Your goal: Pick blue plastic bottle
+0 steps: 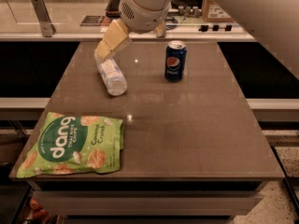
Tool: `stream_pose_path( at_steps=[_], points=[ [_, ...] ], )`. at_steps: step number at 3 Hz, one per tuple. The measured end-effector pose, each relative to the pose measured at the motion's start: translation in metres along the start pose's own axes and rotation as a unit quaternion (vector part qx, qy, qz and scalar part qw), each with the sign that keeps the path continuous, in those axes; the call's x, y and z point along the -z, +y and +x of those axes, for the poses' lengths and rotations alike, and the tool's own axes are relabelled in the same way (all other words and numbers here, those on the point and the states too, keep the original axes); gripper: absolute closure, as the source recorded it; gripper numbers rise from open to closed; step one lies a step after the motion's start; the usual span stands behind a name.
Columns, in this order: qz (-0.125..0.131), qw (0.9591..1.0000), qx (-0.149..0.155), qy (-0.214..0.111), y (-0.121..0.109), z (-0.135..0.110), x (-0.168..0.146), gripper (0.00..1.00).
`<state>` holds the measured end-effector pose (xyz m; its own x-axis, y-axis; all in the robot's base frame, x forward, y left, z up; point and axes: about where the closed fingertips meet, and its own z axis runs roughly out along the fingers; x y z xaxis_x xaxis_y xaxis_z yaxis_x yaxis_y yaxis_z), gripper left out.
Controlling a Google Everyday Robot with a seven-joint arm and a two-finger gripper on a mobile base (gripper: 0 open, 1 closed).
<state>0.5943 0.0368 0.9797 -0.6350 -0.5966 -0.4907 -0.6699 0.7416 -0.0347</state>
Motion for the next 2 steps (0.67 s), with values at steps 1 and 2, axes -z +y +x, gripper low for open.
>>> stream_pose_path(
  at_steps=[1,2],
  points=[
    [-0.014,0.9996,-0.023,-0.001,0.017,-0.012,-0.032,0.0],
    [-0.01,0.9993,-0.036,0.003,0.037,-0.024,-0.06,0.0]
  ],
)
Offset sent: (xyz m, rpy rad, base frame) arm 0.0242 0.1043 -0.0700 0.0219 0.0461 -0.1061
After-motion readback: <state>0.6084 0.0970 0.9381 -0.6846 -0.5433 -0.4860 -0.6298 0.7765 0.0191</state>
